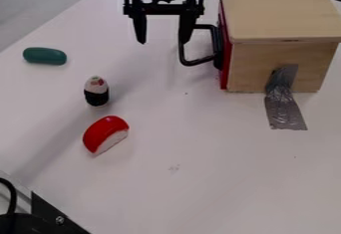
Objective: Opened the drawer
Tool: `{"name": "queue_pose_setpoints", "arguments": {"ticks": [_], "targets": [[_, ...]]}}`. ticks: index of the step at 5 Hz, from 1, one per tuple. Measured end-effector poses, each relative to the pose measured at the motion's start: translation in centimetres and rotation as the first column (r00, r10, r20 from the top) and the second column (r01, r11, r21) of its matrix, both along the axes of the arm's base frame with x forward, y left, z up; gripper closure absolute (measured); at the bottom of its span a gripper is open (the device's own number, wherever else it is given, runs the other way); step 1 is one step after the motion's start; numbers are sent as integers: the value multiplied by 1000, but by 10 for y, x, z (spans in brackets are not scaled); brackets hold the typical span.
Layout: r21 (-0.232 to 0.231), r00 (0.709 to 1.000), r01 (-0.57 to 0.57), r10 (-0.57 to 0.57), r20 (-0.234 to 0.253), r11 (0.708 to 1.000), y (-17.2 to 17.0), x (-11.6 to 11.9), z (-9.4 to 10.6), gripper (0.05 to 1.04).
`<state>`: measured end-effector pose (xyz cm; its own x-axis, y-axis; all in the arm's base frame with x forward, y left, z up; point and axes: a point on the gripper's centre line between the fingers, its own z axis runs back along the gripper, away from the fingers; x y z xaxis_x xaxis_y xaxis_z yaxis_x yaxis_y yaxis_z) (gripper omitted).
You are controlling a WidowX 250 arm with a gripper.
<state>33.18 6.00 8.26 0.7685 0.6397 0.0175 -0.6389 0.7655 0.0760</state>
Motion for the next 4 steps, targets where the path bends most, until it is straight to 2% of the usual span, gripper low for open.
{"name": "queue_pose_setpoints", "arguments": {"ticks": [1, 2, 3, 4], "targets": [[-17, 1000, 10, -10, -9, 1000, -13, 8, -2, 85], [-6, 999, 46, -46, -5, 999, -32, 18, -3, 85], [13, 998, 56, -55, -13, 998, -33, 24, -5, 85], [52, 998, 66, -66, -1, 996, -27, 36, -5, 86]]}}
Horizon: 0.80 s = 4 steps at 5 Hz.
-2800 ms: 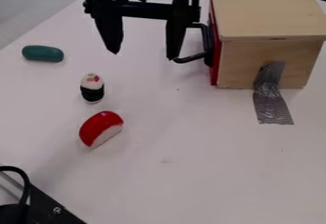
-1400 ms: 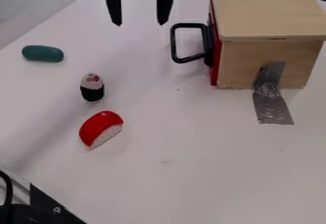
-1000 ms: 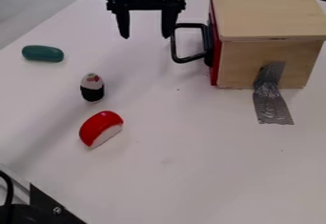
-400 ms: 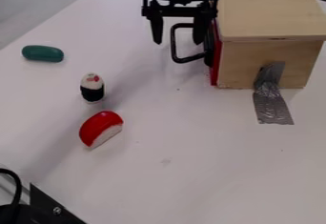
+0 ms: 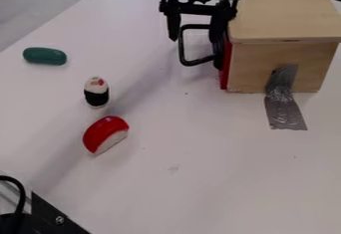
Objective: Opened the drawer
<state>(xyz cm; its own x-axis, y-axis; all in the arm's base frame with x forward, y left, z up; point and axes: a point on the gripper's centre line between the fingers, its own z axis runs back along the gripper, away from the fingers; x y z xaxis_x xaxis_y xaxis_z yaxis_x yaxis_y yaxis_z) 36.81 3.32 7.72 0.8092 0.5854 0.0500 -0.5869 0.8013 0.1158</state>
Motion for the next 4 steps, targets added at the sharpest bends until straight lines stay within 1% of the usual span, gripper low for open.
{"name": "queue_pose_setpoints", "arguments": {"ticks": [1, 2, 3, 4], "targets": [[15, 1000, 0, 0, 6, 1000, 4, 8, 0, 86], [45, 1000, 5, -6, 21, 999, 12, 13, -1, 86], [36, 999, -9, 7, 46, 999, 20, 10, -4, 86], [-19, 997, -45, 46, 60, 999, 32, 3, -9, 85]]}}
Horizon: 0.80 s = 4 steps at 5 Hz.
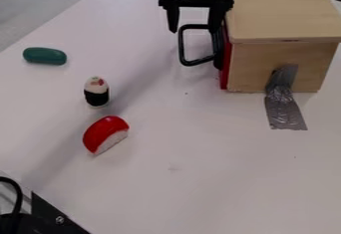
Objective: Opened the drawer
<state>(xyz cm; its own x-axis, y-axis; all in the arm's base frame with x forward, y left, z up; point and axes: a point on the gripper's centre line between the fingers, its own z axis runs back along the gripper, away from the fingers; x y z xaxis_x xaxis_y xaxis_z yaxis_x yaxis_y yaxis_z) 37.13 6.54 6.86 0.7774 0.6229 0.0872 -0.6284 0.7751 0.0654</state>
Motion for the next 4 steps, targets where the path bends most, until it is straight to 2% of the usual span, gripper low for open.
{"name": "queue_pose_setpoints", "arguments": {"ticks": [1, 2, 4], "targets": [[-5, 999, -35, 35, -38, 999, 18, -9, -12, 85], [8, 998, -34, 35, -50, 999, 25, -13, -13, 85], [-8, 997, -50, 50, -61, 999, 32, -19, -20, 85]]}}
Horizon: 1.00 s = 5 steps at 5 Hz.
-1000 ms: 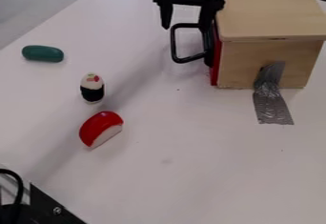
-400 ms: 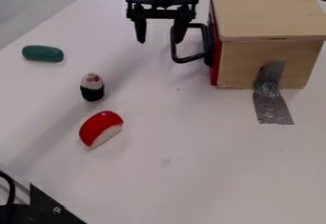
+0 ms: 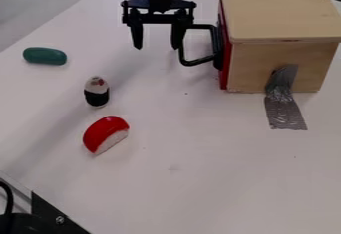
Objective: Opened the drawer
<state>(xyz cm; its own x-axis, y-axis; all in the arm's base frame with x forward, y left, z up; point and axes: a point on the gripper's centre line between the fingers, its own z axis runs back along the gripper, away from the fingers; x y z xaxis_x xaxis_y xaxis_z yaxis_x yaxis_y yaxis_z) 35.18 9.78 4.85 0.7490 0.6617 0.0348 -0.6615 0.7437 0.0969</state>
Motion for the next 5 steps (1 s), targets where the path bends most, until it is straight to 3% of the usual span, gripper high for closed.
{"name": "queue_pose_setpoints", "arguments": {"ticks": [4, 5], "targets": [[-19, 1000, 23, -24, -12, 1000, -23, 15, -5, 85], [-23, 999, 21, -21, -24, 1000, -23, 17, -8, 133]]}}
